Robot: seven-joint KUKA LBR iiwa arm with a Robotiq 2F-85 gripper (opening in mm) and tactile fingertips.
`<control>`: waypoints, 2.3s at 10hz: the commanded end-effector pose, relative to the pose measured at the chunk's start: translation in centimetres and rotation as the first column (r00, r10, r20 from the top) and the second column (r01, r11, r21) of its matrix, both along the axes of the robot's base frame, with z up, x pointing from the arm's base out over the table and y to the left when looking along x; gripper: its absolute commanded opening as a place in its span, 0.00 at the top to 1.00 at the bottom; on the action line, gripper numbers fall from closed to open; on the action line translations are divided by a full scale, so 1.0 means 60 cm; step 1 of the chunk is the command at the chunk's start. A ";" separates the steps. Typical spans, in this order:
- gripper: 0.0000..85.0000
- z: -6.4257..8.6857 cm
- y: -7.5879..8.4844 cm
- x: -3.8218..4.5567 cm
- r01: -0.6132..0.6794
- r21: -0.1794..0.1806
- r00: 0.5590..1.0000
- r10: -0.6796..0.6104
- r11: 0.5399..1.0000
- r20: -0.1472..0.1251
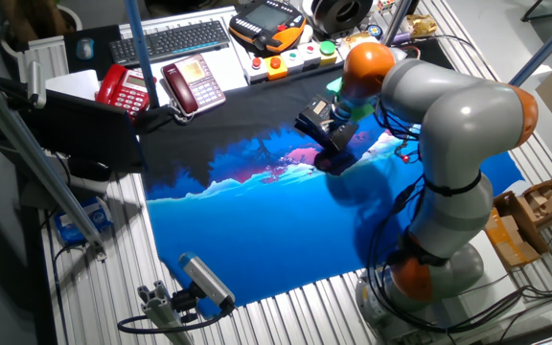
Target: Place the handset of the telephone on the corresponding phone cradle
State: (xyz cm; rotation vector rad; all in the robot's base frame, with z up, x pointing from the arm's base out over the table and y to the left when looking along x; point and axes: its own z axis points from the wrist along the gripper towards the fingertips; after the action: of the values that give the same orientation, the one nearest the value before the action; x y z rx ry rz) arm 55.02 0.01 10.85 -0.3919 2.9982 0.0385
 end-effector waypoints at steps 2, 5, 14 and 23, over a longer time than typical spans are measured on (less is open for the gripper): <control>0.99 -0.012 0.003 -0.004 0.019 0.002 1.000 -0.019 1.000 -0.002; 0.99 -0.041 0.004 -0.010 0.042 0.015 0.999 -0.042 0.999 0.003; 0.99 -0.064 0.000 -0.006 0.045 0.014 0.999 -0.045 0.999 0.003; 0.99 -0.071 -0.003 0.005 0.018 0.001 1.000 -0.018 1.000 0.023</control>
State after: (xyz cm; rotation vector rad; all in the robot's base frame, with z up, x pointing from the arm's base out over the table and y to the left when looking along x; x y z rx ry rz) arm 55.36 -0.14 6.60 -0.3629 2.9782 0.0341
